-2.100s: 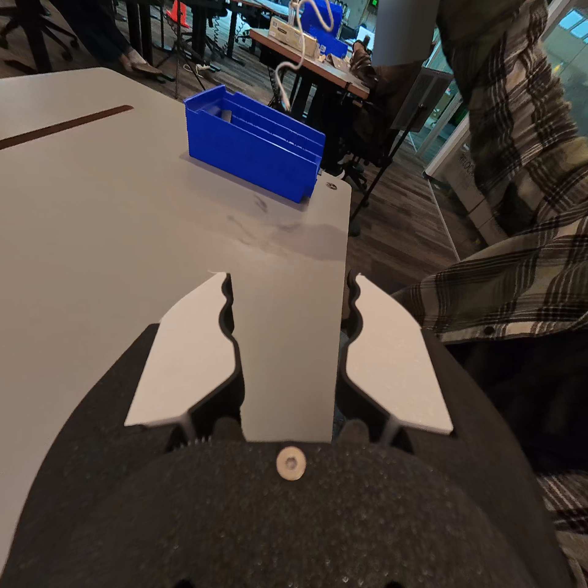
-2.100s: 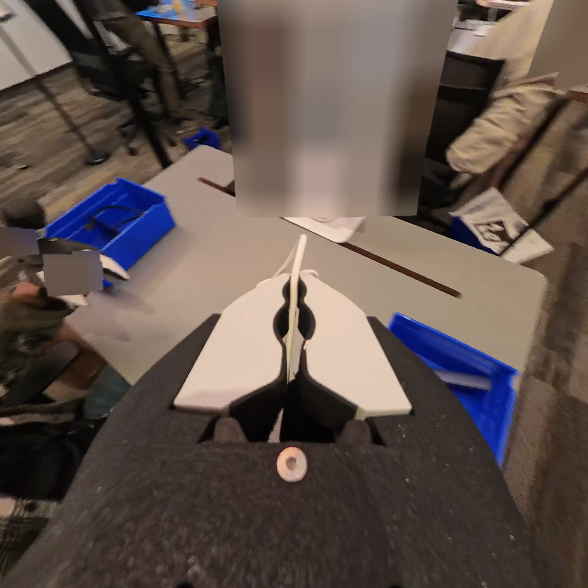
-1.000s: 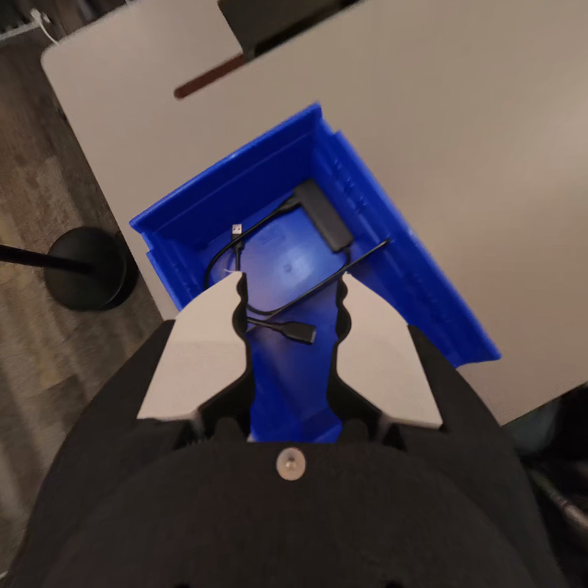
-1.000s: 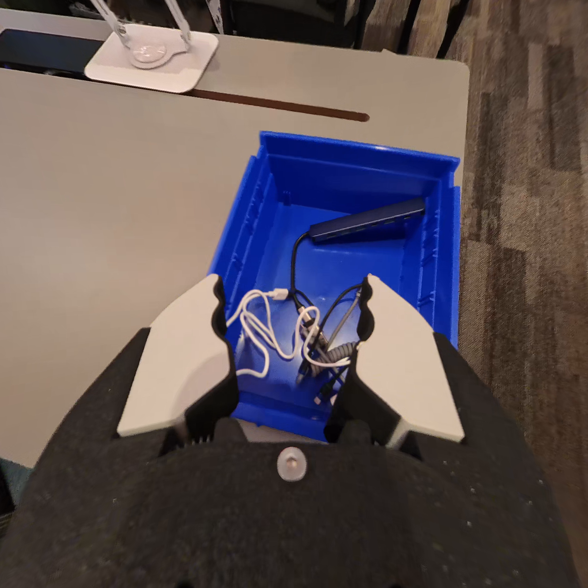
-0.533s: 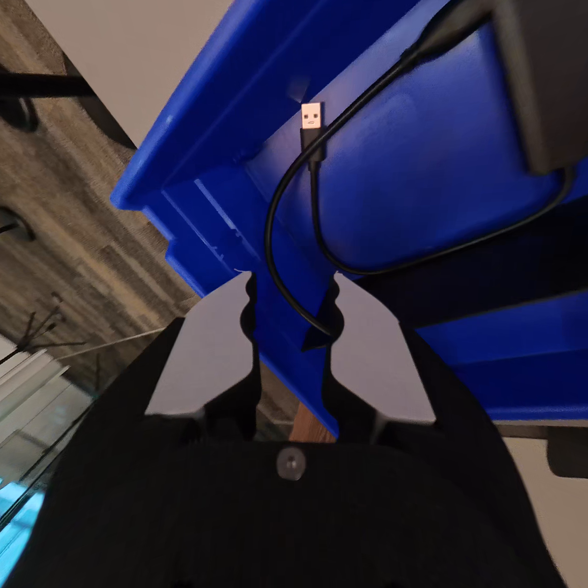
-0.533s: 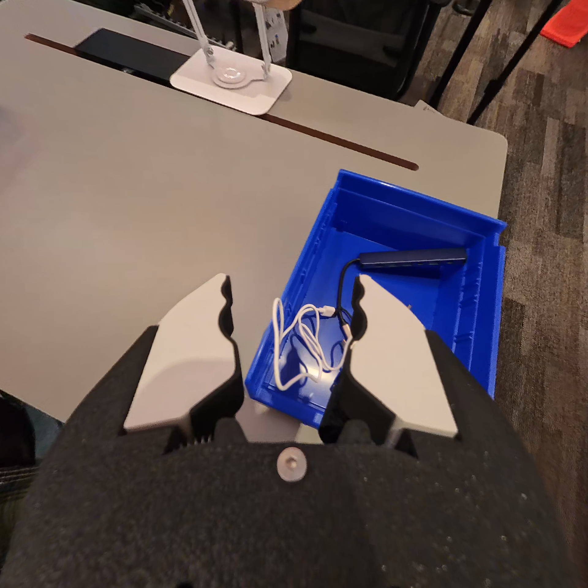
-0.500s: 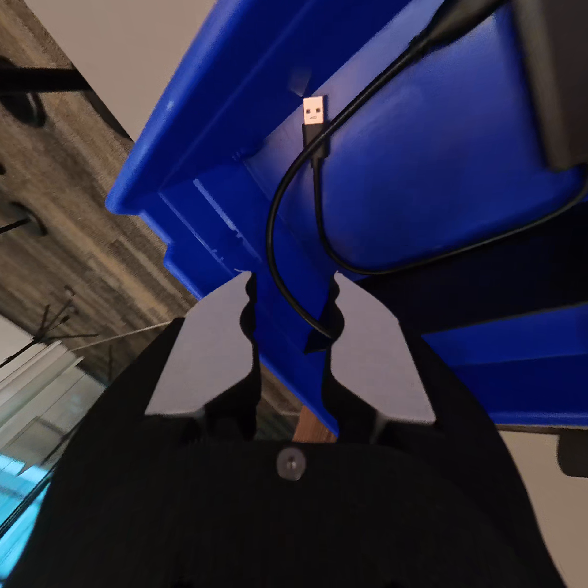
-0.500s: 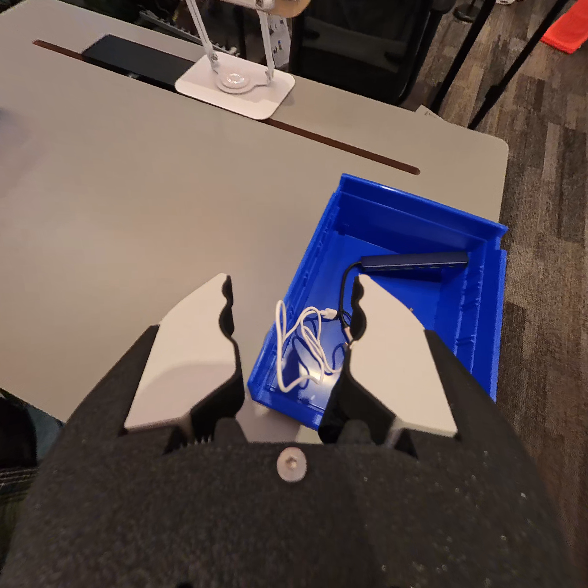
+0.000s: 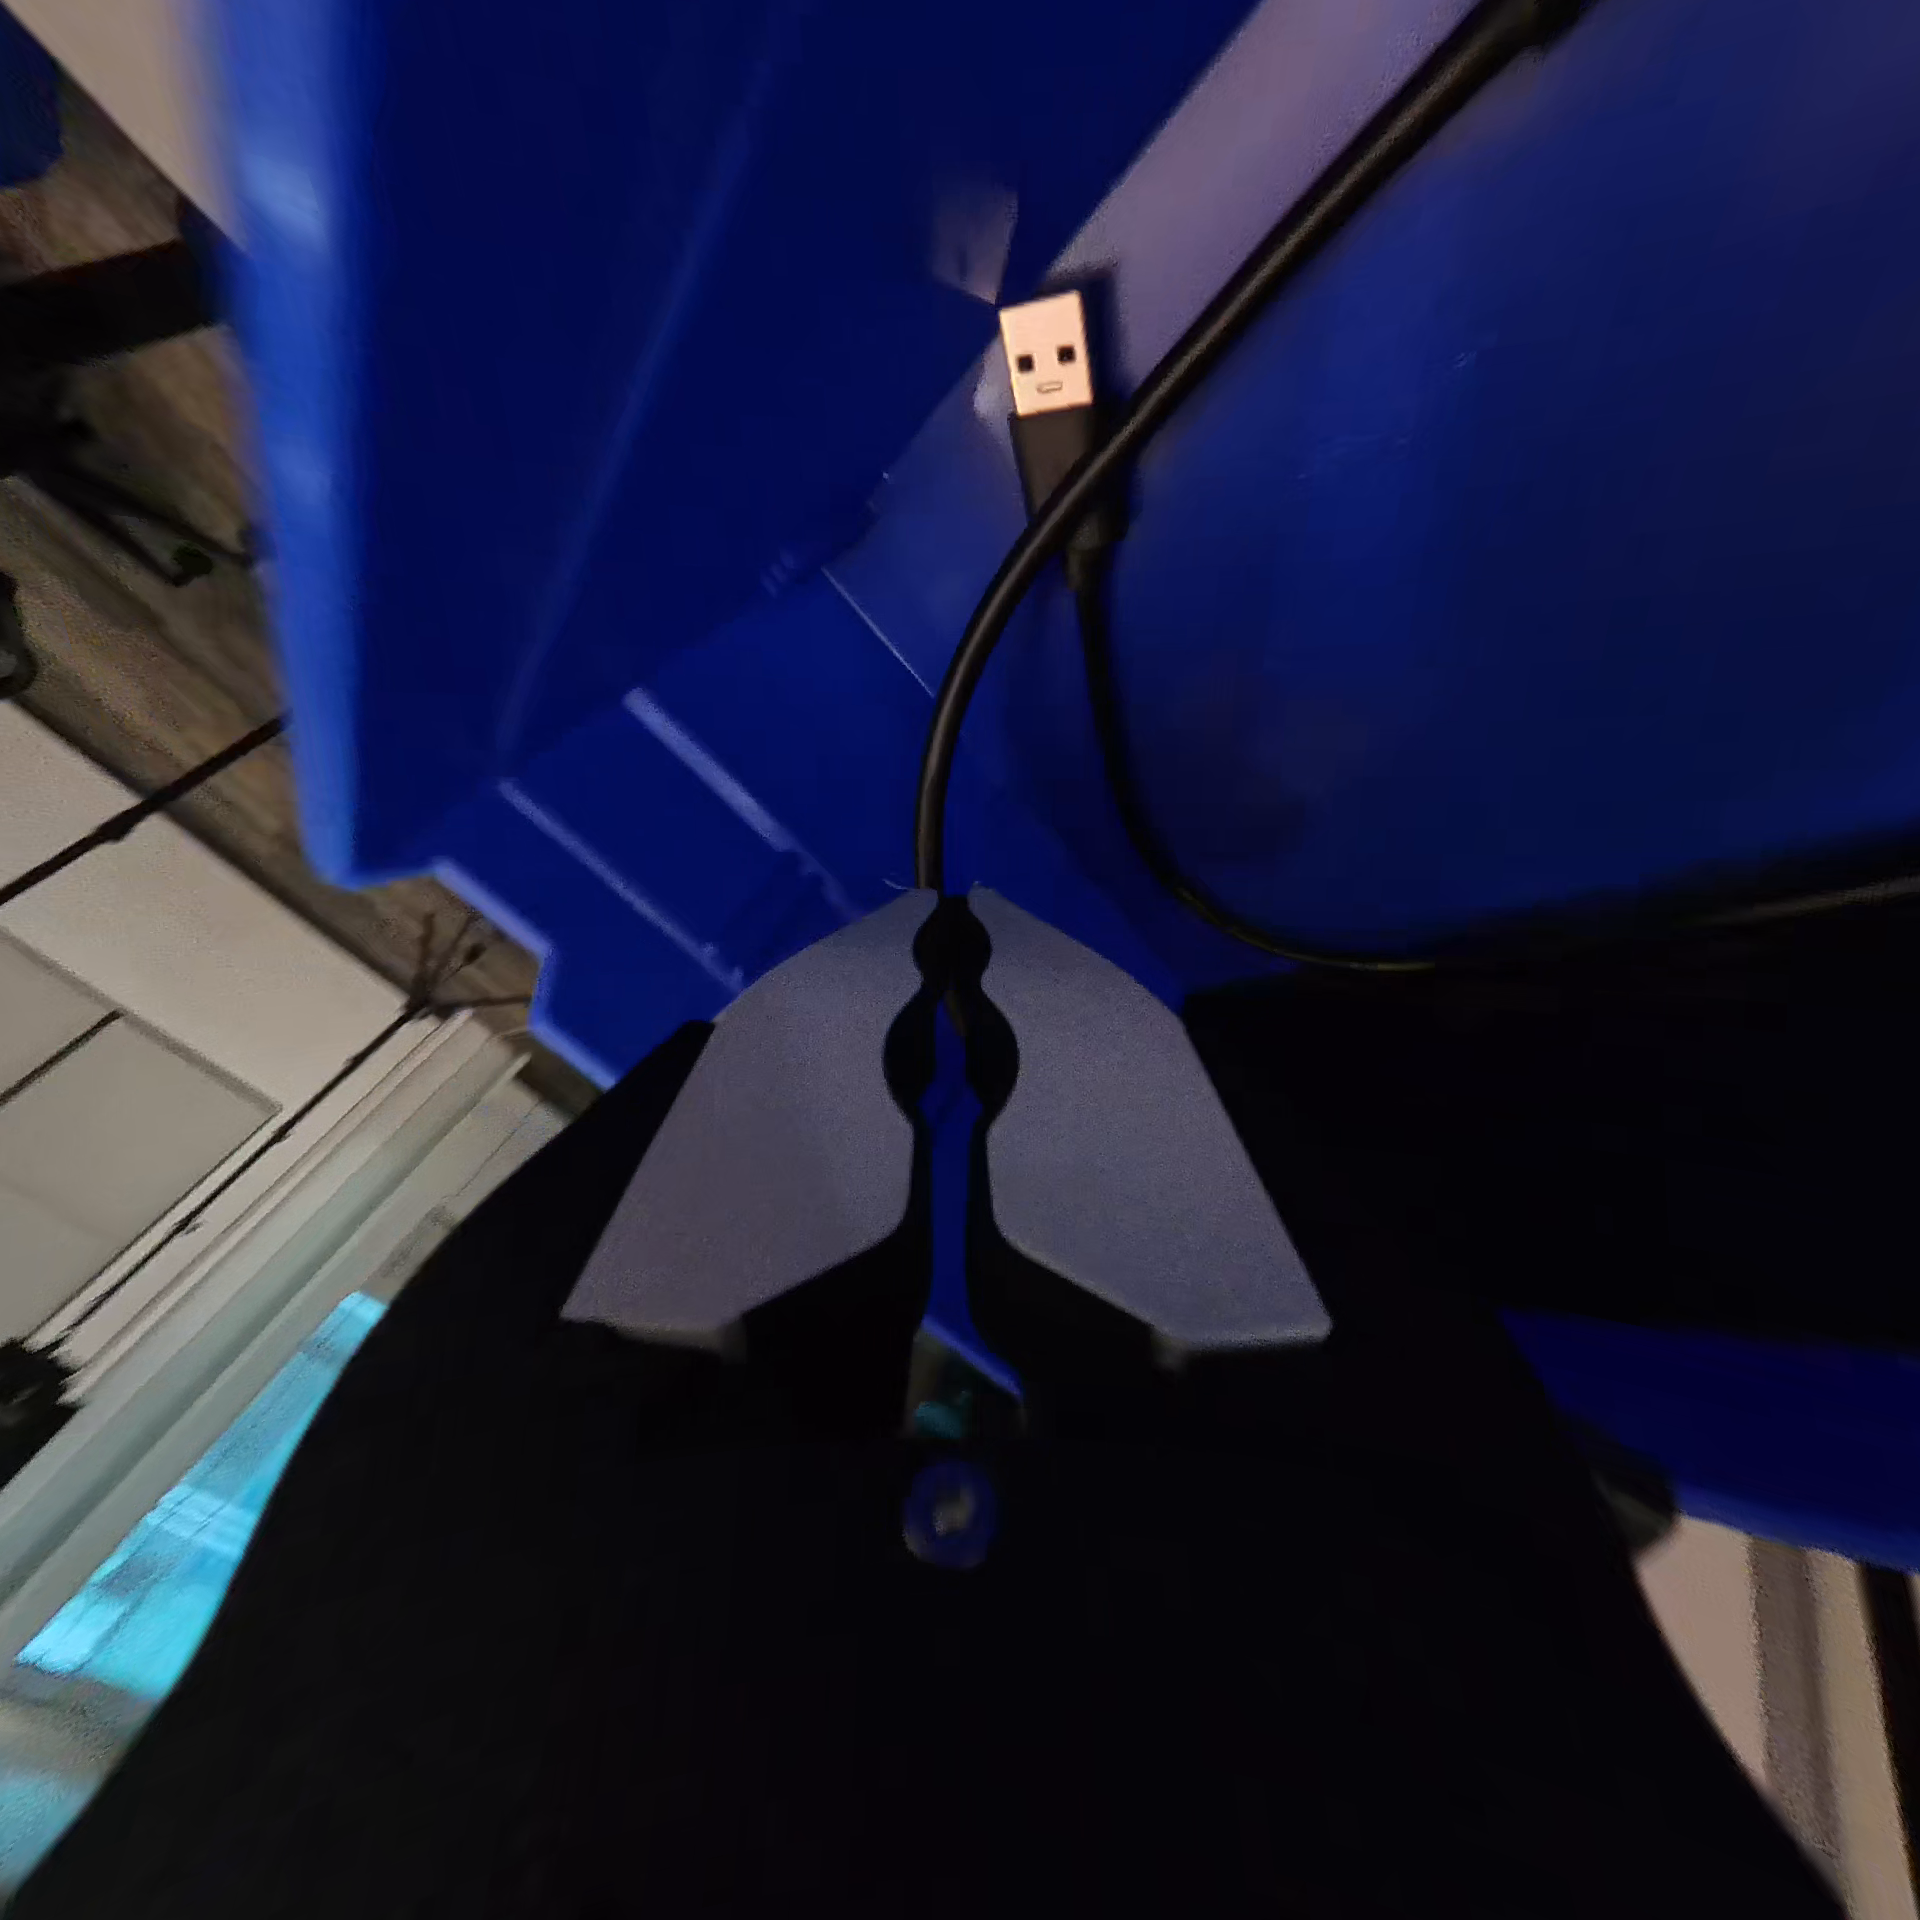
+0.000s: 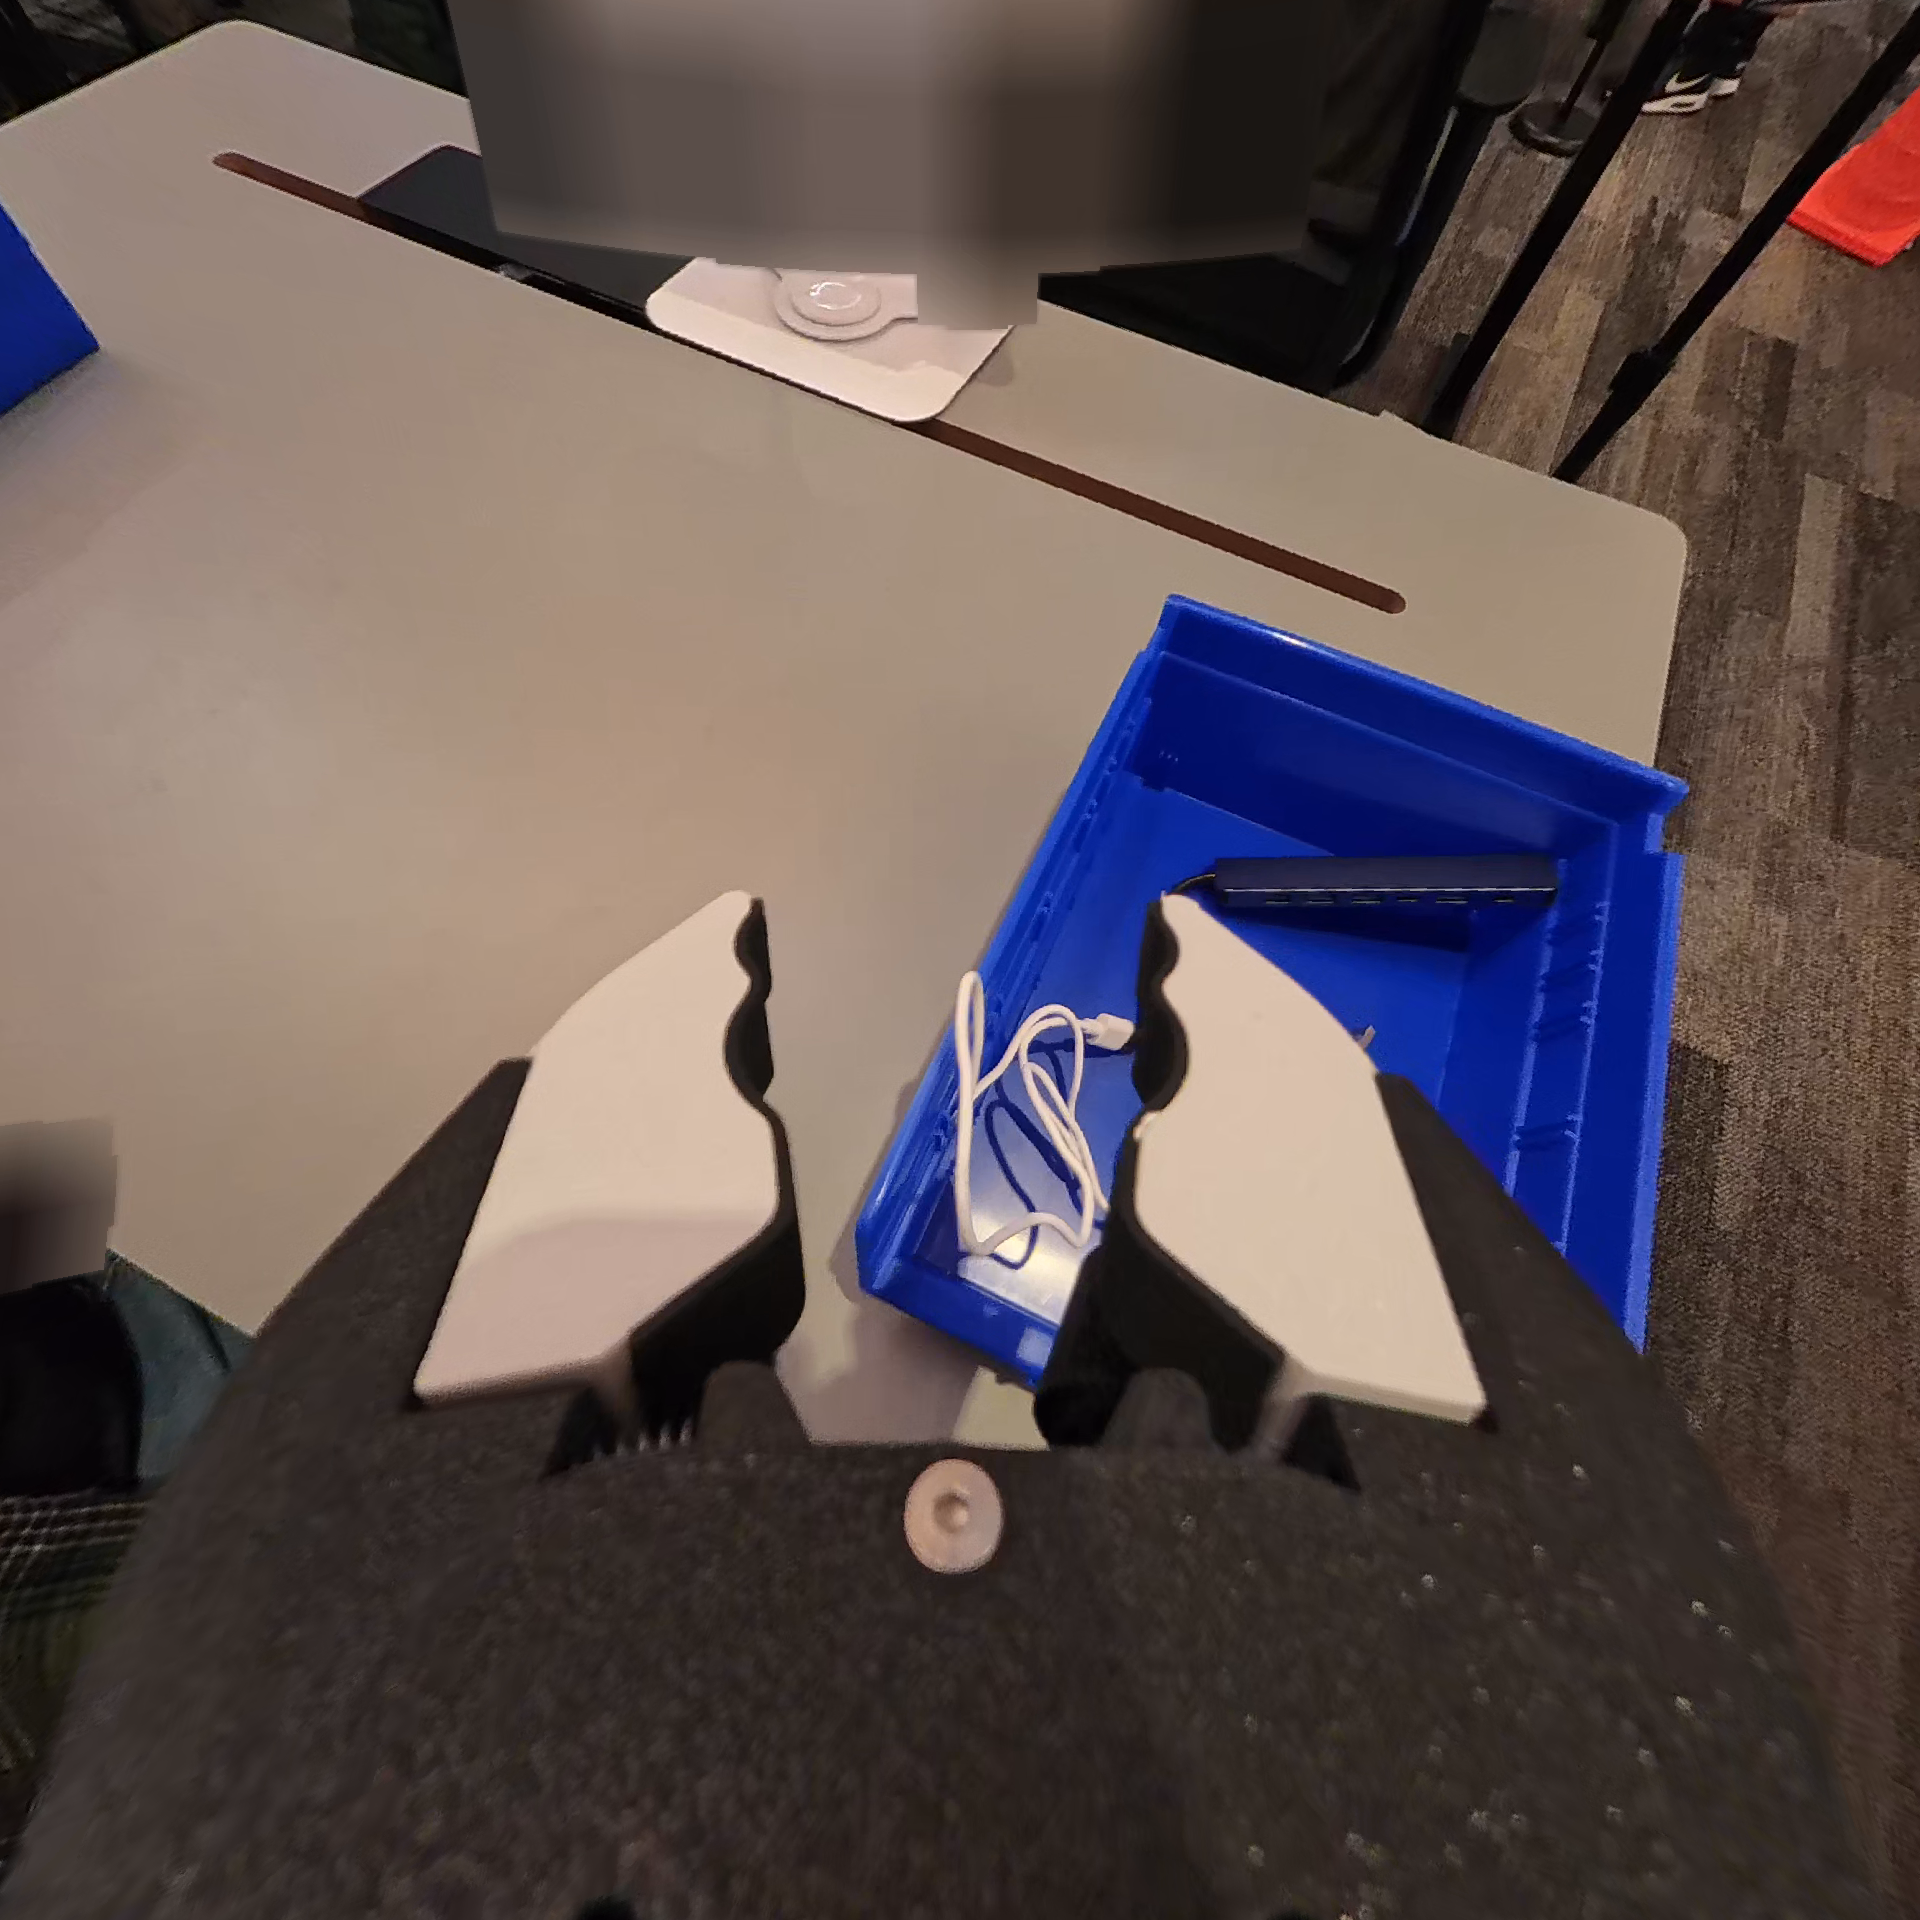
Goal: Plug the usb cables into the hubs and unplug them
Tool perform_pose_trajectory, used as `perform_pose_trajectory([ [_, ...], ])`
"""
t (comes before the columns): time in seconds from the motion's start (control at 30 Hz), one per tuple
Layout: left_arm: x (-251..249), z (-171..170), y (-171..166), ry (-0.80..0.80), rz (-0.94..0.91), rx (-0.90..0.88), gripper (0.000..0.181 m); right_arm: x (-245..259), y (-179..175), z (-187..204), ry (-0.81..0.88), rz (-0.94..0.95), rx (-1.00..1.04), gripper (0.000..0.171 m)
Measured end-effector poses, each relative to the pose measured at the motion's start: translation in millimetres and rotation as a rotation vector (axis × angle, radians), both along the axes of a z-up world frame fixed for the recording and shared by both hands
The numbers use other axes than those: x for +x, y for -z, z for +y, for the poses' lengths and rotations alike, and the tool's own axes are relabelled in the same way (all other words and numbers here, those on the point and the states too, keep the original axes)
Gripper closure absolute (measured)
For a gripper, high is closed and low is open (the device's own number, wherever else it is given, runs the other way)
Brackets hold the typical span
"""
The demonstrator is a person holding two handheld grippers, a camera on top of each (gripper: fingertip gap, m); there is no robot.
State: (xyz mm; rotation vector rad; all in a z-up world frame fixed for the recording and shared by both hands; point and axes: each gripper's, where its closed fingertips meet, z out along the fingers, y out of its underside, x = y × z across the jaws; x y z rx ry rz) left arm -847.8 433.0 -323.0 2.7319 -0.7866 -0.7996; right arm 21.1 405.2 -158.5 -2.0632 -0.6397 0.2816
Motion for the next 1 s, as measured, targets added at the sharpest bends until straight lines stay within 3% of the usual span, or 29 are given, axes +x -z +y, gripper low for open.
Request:
perform_pose_trajectory([
  [0.27,19,-8,-59,-0.02,-0.226,0.171,0.181,-15,2,-6,-0.047,0.039,0.014,0.11],
  [0.3,23,-13,-60,-0.022,-0.248,0.15,0.181,-17,3,-6,-0.054,0.04,0.01,0.11],
  [0.43,32,-38,-64,-0.099,-0.295,0.094,0.146,-26,7,-7,-0.079,0.031,-0.012,0.106],
  [0.53,52,-56,-70,-0.223,-0.5,0.145,0.127,-31,9,-10,-0.093,0.027,-0.033,0.104],
  [0.77,84,-89,-69,-0.51,-0.955,0.235,0.119,-44,1,-10,-0.135,0.067,-0.02,0.106],
  [1.0,86,-90,-50,-0.604,-0.999,0.261,0.122,-58,4,-9,-0.182,0.082,-0.032,0.106],
])
